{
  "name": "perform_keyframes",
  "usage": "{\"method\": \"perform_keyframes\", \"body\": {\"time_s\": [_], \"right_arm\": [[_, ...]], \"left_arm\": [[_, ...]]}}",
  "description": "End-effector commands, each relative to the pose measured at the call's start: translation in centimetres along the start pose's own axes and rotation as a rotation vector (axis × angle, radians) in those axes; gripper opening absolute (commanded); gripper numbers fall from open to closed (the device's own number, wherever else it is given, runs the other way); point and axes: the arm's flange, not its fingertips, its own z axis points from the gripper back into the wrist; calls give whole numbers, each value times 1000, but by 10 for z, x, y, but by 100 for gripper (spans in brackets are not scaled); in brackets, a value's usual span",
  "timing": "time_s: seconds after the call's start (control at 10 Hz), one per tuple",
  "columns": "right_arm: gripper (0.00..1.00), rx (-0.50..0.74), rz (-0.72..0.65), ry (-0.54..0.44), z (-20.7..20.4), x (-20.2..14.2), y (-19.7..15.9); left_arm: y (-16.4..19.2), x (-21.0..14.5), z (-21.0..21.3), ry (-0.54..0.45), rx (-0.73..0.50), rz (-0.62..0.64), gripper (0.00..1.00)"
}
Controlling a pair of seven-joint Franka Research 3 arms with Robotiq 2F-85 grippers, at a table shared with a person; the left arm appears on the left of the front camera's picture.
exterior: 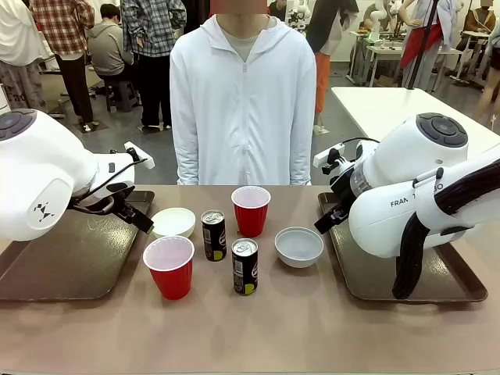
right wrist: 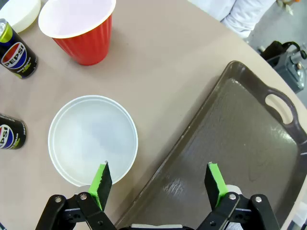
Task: Prepare tableware on both trays.
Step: Pick up a Picnic Bowl from the table and place it on a Handle tray.
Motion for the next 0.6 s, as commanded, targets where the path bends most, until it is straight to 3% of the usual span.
{"method": "perform_keyframes", "body": {"time_s": [0.0, 0.3, 0.5], "right_arm": [[100, 0, 0, 0, 0, 0, 0], [100, 0, 0, 0, 0, 0, 0], [100, 35, -28, 17, 16, -2, 10]], "left_arm": [[0, 0, 0, 0, 0, 0, 100], [0, 0, 0, 0, 0, 0, 100], [-5, -8, 33, 49, -41, 28, 100]]}}
